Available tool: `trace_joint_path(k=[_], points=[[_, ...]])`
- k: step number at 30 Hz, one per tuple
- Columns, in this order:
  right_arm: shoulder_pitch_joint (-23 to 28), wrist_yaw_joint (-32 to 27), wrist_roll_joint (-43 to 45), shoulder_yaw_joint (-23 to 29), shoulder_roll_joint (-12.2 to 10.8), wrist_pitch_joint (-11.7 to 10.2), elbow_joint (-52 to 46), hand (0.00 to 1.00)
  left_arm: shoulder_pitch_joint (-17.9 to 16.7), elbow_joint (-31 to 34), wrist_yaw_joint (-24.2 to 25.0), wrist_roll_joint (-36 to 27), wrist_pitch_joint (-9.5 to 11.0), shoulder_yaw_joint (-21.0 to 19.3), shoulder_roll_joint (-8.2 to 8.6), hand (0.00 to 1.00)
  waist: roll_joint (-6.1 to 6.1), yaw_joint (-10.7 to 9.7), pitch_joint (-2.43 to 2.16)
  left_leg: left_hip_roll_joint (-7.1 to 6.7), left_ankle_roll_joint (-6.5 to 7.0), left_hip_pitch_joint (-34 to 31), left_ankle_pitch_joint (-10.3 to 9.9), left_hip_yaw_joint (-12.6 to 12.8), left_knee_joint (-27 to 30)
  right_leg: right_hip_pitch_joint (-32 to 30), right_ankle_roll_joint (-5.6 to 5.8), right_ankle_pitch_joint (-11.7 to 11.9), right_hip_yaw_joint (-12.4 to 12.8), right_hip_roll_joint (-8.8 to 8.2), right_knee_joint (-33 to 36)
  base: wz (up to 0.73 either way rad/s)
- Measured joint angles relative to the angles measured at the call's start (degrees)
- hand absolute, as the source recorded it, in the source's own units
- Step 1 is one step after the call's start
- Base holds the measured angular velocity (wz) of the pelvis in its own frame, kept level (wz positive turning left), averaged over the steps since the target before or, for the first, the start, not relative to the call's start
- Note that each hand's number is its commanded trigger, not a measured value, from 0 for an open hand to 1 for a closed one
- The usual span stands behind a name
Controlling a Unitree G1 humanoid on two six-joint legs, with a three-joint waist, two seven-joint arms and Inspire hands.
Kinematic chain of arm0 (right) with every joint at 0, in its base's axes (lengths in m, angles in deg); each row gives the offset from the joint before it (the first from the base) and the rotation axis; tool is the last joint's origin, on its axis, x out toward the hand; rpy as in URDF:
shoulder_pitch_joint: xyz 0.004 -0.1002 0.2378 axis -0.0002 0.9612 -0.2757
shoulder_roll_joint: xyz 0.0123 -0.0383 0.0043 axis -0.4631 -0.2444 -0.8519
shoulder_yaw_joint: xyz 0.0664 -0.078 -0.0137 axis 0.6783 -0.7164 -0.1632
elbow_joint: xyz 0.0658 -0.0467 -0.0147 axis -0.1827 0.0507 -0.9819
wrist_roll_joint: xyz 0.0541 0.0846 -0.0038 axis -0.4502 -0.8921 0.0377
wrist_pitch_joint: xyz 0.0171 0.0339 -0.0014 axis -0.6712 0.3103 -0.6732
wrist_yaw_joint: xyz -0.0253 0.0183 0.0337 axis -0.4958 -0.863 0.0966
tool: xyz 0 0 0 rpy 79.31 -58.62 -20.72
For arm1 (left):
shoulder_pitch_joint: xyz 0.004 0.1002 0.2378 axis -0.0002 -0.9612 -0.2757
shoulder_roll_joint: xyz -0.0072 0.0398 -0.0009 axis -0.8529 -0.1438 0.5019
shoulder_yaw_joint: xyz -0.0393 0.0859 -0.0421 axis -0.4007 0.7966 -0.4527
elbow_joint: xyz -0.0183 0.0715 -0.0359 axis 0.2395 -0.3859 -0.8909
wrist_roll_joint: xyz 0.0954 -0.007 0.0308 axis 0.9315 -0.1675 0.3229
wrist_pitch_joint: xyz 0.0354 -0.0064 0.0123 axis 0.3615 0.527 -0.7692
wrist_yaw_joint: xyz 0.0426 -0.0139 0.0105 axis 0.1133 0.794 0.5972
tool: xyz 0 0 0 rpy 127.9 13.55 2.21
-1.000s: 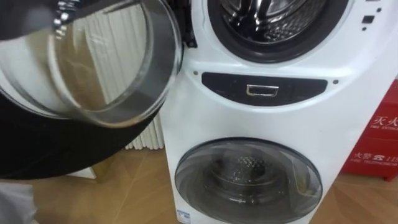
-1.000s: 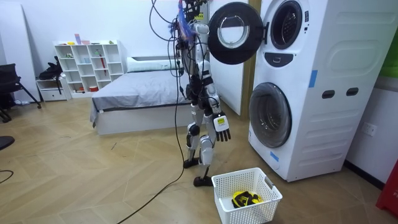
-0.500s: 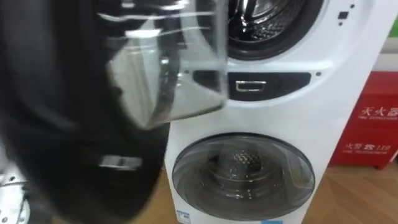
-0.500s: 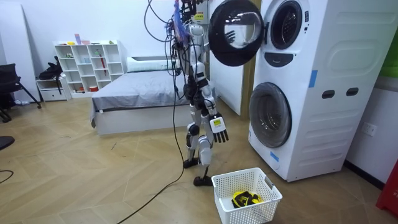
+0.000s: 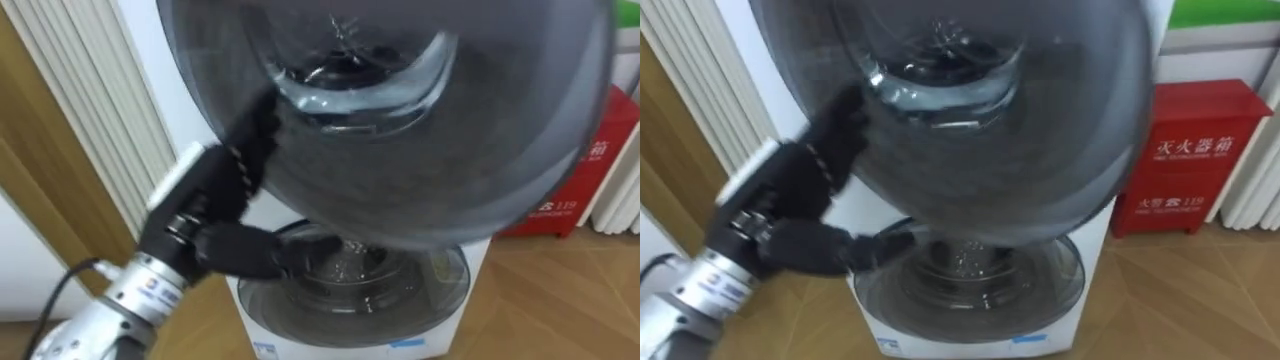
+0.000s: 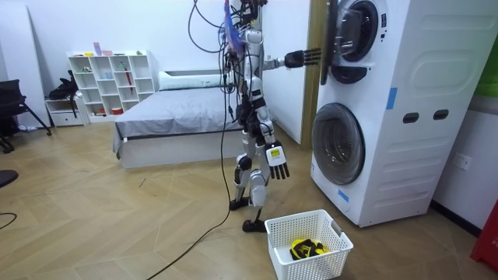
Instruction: Pick clothes from washing machine
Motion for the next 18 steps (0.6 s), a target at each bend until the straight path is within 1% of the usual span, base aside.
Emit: trace_joint_path(k=[1, 3, 4, 7, 9, 12, 14, 15, 16, 17, 18], points=[[-0.1, 0.0, 0.0, 0.0, -0.3, 0.0, 0.0, 0.0, 0.0, -0.8, 0.5, 1.0, -0.2, 0.1, 0.04, 0.0, -0.27, -0.1, 0.18, 0.19, -0.17, 0.0, -0.1, 0.0, 0.0, 0.0, -0.01, 0.0, 0.0, 0.26, 0.0, 0.0], [0.0, 0.1, -0.6, -0.4, -0.4, -0.1, 0.0, 0.0, 0.0, -1.8, 0.7, 1.4, -0.5, 0.4, 0.16, 0.0, -0.33, -0.3, 0.25, 0.39, -0.24, 0.0, -0.1, 0.0, 0.0, -0.1, -0.02, 0.0, -0.1, 0.41, -0.1, 0.0], [-0.1, 0.1, -1.0, -0.7, -0.4, -0.2, 0.0, 0.0, 0.0, -2.2, 0.8, 1.5, -0.5, 0.6, 0.31, 0.0, -0.25, -0.3, 0.24, 0.42, -0.25, 0.0, -0.2, 0.0, 0.0, -0.1, -0.02, 0.0, -0.1, 0.44, -0.1, 0.0], [-0.1, 0.0, -1.1, -0.7, -0.4, -0.3, 0.2, 0.0, 0.1, -2.6, 0.9, 4.4, -0.5, 0.8, 1.04, 0.0, -0.01, -0.5, 0.11, 0.42, -0.26, 0.0, -0.2, 0.1, 0.0, 0.0, -0.01, 0.0, -0.1, 0.44, -0.3, -0.02], [-0.1, 0.0, -1.2, -0.6, -0.4, -0.6, 0.4, 0.0, 0.1, -3.1, 0.7, 6.1, -0.5, 0.8, 1.2, 0.0, 0.01, -0.6, 0.1, 0.33, -0.26, -0.1, -0.2, 0.2, 0.1, 0.1, -0.01, 0.0, 0.0, 0.41, -1.0, -0.07], [0.0, -0.1, -2.1, -0.7, -0.4, -0.9, 0.5, 0.0, 0.1, -6.3, -0.6, 7.8, -0.3, 0.9, 2.06, 0.0, 0.04, -0.6, 0.09, 0.26, -0.26, 0.2, -0.2, 0.7, 0.1, 0.1, 0.01, -0.2, 0.9, 0.51, -0.9, -0.14], [0.0, -0.2, -2.5, -0.8, -0.4, -0.9, 0.4, 0.0, 0.0, -12.6, -2.5, 9.1, -0.1, 1.1, 3.17, 0.0, 0.1, -0.4, 0.05, 0.31, -0.26, 0.8, -0.2, 1.2, 0.1, 0.2, -0.04, -0.2, 1.5, 0.61, -0.9, -0.19], [0.1, -0.2, -2.5, -0.8, -0.5, -0.9, 0.3, 0.0, 0.0, -14.6, -2.9, 10.0, 0.2, 1.1, 3.49, 0.0, -0.08, -0.5, 0.16, 0.32, -0.26, 0.8, -0.2, 1.4, 0.1, 0.2, -0.1, -0.3, 1.5, 0.61, -0.9, -0.1], [0.2, -0.3, -2.4, -0.8, -0.6, -0.9, 0.0, 0.0, -0.1, -18.6, -4.2, 11.7, 0.4, 1.2, 4.22, 0.0, 0.01, -0.6, 0.09, 0.41, -0.26, 0.9, -0.2, 1.7, 0.1, 0.2, -0.29, -0.4, 1.5, 0.61, -0.8, -0.07], [0.2, -0.4, -2.8, -0.8, -0.8, -0.9, 0.0, 0.0, -0.4, -23.2, -5.5, 12.5, 0.8, 1.5, 4.75, 0.0, -0.46, -0.7, 0.28, 0.3, -0.32, 0.9, -0.2, 1.8, -0.2, 0.1, -0.5, -0.6, 1.5, 0.66, -0.8, -0.04], [0.2, -0.6, -2.8, -0.9, -0.9, -0.8, 0.0, 0.0, -0.5, -25.8, -6.1, 12.9, 0.9, 1.8, 5.05, 0.0, -0.63, -0.8, 0.28, 0.31, -0.4, 1.0, -0.2, 1.8, -0.5, 0.0, -0.56, -0.7, 1.6, 0.77, -0.8, 0.0]])
